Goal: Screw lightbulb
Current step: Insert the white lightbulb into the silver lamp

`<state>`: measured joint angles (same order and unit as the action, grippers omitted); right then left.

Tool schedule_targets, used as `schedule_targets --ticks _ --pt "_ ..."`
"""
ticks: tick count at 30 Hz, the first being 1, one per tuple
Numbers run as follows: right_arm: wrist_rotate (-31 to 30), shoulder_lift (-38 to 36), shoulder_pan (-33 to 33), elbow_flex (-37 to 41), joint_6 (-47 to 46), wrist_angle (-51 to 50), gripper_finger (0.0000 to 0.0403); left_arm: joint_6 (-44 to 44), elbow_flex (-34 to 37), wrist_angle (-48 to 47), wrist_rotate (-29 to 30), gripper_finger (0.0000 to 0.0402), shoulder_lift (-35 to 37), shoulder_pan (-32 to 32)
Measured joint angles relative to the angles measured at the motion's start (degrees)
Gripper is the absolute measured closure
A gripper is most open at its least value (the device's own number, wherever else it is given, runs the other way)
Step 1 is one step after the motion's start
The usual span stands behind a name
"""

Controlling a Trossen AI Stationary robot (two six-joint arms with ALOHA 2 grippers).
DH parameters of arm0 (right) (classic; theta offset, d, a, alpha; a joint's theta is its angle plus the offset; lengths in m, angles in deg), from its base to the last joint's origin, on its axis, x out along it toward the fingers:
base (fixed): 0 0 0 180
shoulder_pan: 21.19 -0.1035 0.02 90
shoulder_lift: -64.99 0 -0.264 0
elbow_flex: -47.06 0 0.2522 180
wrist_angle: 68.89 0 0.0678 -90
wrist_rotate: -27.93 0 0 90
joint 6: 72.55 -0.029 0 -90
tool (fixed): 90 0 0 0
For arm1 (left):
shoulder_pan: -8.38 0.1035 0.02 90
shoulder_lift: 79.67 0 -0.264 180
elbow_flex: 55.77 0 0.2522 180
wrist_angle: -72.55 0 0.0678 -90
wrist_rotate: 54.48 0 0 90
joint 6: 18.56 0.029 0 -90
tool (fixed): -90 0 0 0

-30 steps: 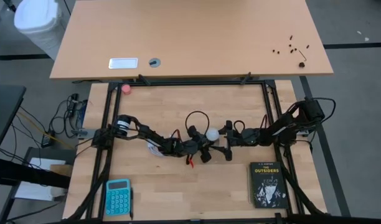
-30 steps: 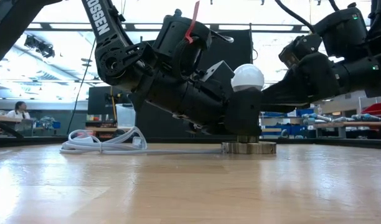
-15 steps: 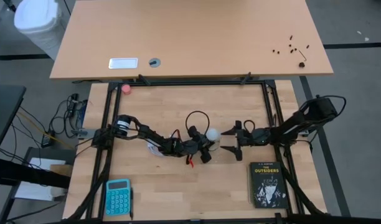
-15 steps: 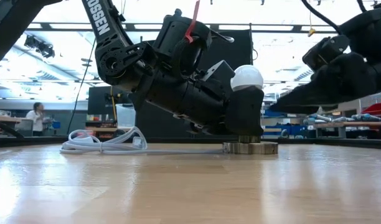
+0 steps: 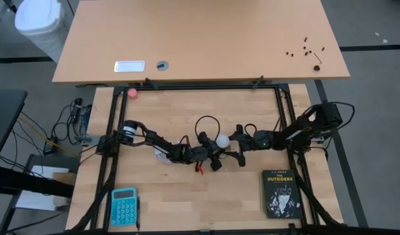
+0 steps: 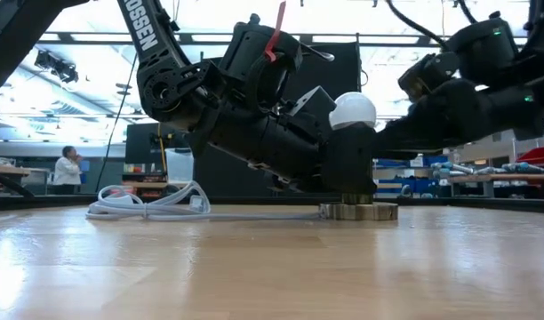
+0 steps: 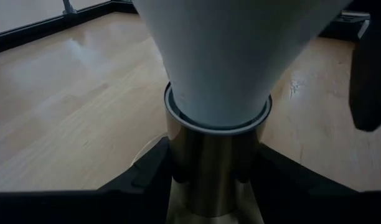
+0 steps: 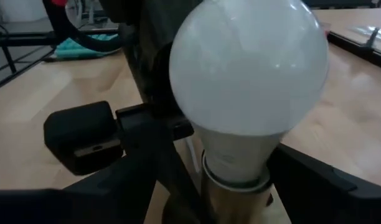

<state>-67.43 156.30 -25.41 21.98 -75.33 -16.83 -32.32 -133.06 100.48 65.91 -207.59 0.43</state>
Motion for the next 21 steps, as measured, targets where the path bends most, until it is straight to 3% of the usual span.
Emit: schedule_targets --ticks 8,12,15,17,18,21 --pt "-0.39 -3.86 -2.49 3.49 -2.81 -0.29 0.0118 -1.06 0.00 -0.13 0.22 0.0217 0.00 -0.04" --pt "3.48 -8.24 -6.05 6.14 -6.63 -0.22 0.0126 -1.42 -0.02 -0.20 0.48 0.0217 0.00 -0.04" --pt "-4.05 -9.99 -7.86 7.70 -6.61 -2.13 0.0132 -1.43 -0.02 -0.20 0.55 0.0217 0.00 -0.04" --pt "-11.81 -9.93 -6.57 8.20 -5.52 -4.84 0.0136 -1.44 -0.02 -0.20 0.58 0.0217 0.00 -0.07" --pt "-12.63 -9.74 -5.20 8.22 -4.38 -4.89 0.0137 -1.44 -0.02 -0.20 0.56 0.0217 0.00 -0.14" --pt "-4.20 -9.77 -0.61 6.61 -1.78 -4.16 0.0139 -1.44 0.00 -0.16 0.16 0.0217 0.00 -0.19"
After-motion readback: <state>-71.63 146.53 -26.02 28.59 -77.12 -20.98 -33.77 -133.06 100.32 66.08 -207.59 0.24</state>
